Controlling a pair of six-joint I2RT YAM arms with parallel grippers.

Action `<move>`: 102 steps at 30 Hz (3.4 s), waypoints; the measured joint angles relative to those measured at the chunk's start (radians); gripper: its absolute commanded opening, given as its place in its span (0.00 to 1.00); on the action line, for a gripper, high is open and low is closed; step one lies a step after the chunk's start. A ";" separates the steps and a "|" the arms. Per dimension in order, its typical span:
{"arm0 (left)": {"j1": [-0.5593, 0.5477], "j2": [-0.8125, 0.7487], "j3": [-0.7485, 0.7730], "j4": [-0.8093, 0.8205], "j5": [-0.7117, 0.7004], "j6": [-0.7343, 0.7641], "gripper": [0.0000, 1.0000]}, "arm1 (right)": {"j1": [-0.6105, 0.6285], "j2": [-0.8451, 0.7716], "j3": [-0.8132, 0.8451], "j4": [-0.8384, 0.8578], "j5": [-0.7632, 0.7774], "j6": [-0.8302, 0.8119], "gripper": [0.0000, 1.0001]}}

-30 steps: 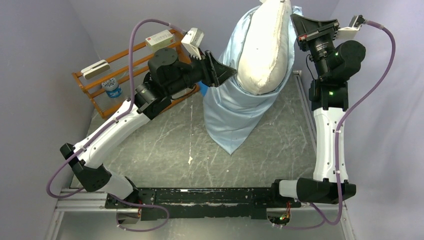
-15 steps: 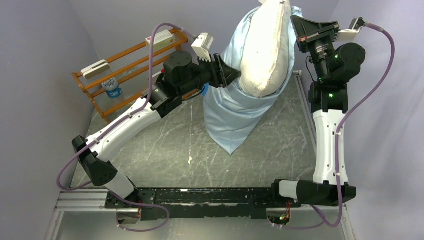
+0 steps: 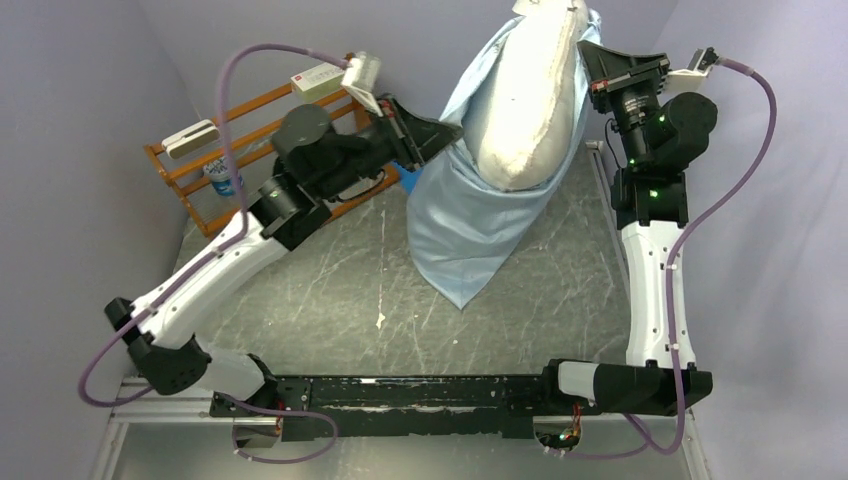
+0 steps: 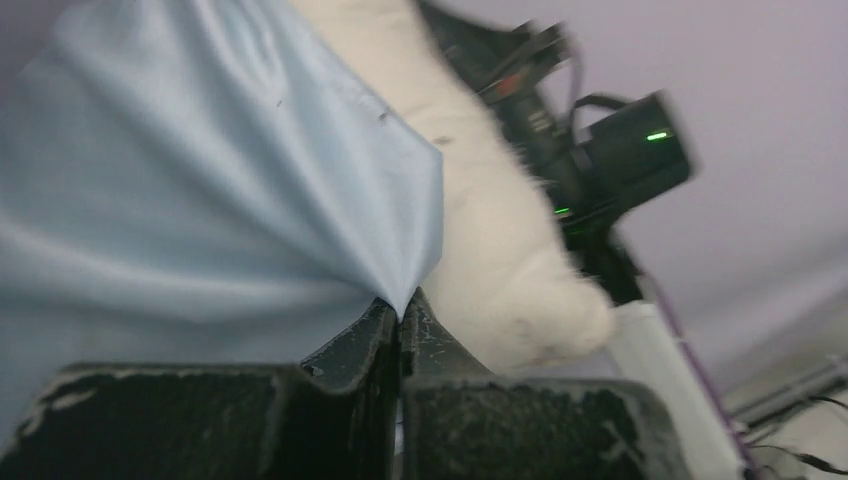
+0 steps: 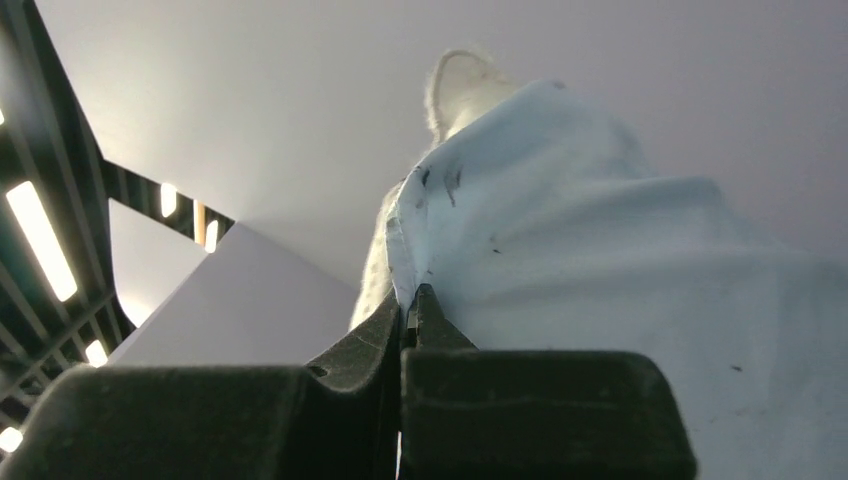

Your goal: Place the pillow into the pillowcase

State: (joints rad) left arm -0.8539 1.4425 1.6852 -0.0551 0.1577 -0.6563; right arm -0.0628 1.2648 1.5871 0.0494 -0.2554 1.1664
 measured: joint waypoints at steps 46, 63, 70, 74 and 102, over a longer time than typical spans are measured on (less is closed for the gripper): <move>0.565 -0.097 0.030 0.185 0.347 -0.543 0.05 | -0.177 0.114 0.096 0.278 -0.299 0.650 0.00; 0.602 0.043 0.242 0.213 0.521 -0.435 0.05 | 0.459 0.307 0.475 -0.108 -0.089 0.114 0.00; 0.610 0.034 0.508 -0.169 0.381 -0.134 0.05 | 0.628 0.600 0.808 -0.166 -0.129 0.033 0.00; 0.610 -0.027 0.455 -0.131 0.420 -0.123 0.05 | 0.637 0.531 0.628 -0.134 -0.137 -0.023 0.00; 0.199 0.058 -0.193 -0.209 0.289 0.196 0.59 | 0.235 0.074 -0.502 -0.301 0.171 -0.496 0.76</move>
State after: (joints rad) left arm -0.6552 1.5002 1.4925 -0.2638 0.4469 -0.4599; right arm 0.1726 1.3384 1.0847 -0.2520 -0.0845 0.6704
